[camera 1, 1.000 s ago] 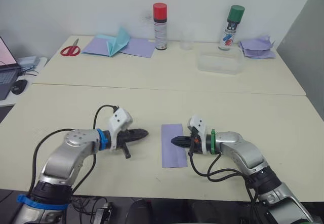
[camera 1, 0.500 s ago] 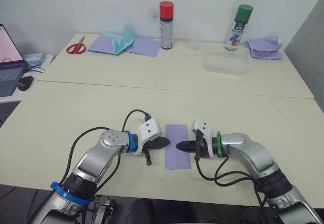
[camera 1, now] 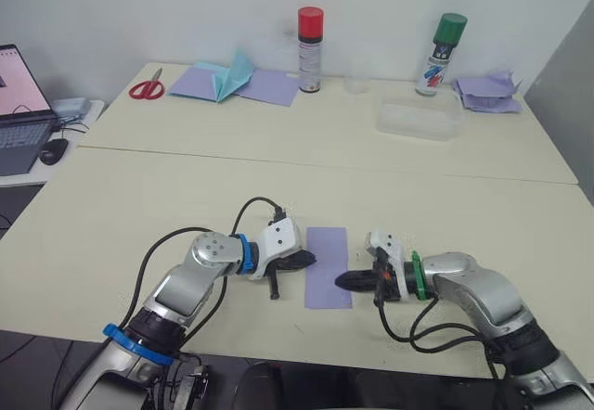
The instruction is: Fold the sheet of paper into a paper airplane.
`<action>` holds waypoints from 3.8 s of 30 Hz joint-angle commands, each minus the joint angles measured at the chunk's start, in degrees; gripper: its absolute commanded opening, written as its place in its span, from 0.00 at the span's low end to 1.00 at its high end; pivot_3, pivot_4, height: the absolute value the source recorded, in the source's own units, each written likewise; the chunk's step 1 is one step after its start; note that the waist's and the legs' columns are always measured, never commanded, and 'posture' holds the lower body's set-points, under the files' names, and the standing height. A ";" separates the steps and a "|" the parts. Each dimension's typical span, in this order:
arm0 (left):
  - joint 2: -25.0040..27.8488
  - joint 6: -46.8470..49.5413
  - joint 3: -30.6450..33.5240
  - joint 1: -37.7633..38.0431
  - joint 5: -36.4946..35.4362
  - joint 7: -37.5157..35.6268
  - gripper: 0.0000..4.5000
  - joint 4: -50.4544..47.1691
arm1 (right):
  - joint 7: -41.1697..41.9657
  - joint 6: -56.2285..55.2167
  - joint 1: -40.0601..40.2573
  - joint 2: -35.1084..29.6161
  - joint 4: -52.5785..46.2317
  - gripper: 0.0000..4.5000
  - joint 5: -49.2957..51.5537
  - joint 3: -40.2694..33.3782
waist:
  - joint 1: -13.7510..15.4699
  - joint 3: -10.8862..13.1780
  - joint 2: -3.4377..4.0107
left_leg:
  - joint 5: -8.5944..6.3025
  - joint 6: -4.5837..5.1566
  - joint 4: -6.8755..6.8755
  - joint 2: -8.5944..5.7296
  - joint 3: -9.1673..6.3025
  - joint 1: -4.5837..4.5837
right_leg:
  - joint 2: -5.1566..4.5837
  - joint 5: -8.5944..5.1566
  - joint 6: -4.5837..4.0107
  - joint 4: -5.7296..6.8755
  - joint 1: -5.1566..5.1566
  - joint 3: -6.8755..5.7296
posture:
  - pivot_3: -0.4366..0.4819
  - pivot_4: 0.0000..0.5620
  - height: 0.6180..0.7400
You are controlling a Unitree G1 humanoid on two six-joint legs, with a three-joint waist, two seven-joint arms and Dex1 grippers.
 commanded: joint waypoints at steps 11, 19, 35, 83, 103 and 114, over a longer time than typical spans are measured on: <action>0.68 -1.32 -3.98 1.69 3.32 -3.61 0.00 3.14 | -11.58 -2.60 -7.94 7.85 15.55 0.01 -3.84 -6.33 | -0.02 -0.13 -0.03 | 0.02 0.02 0.00 0.00 0.02 0.04 | -0.01 0.01 -0.01 0.02 0.05 0.00 | 0.48 0.27 1.00; 0.77 -1.84 -4.13 2.02 3.95 -3.96 0.00 3.25 | -10.60 -4.10 -7.42 7.10 16.70 0.01 -4.49 -5.34 | -0.01 -0.24 0.09 | 0.02 0.03 -0.01 0.00 0.02 0.04 | -0.01 0.01 -0.01 0.02 0.06 0.00 | 0.48 0.27 1.00; -0.34 -3.01 -4.14 0.75 4.91 -4.03 0.00 5.55 | 5.69 5.87 3.83 -6.71 -4.19 0.01 2.24 2.99 | 0.10 -0.43 0.26 | -0.10 0.21 -0.04 -0.05 -0.02 0.02 | -0.01 -0.01 0.00 -0.02 0.09 0.03 | 0.48 0.27 1.00; -2.34 -5.31 -5.02 -1.32 7.14 -2.25 0.00 11.16 | 3.74 9.79 3.85 -8.48 -12.94 0.01 10.20 -6.09 | 0.35 -0.73 0.31 | -0.18 0.37 0.03 -0.14 -0.10 0.01 | -0.02 -0.01 0.01 -0.04 0.20 0.05 | 0.48 0.27 1.00; -0.75 2.31 7.44 0.10 -4.13 -2.25 0.00 4.55 | -11.99 0.43 4.51 -0.38 -6.47 0.01 -6.75 2.88 | -0.07 -0.73 0.35 | -0.17 0.36 -0.02 0.00 -0.03 0.00 | 0.03 -0.01 0.01 -0.01 0.06 0.04 | 0.48 0.27 1.00; 0.92 6.96 10.63 3.73 -6.82 -0.39 0.00 -0.56 | -10.84 -0.89 2.44 0.26 -2.76 0.01 -6.74 1.73 | -0.10 -0.65 0.34 | -0.17 0.35 -0.02 0.01 0.02 -0.04 | 0.01 -0.01 0.01 -0.01 -0.03 0.06 | 0.48 0.27 1.00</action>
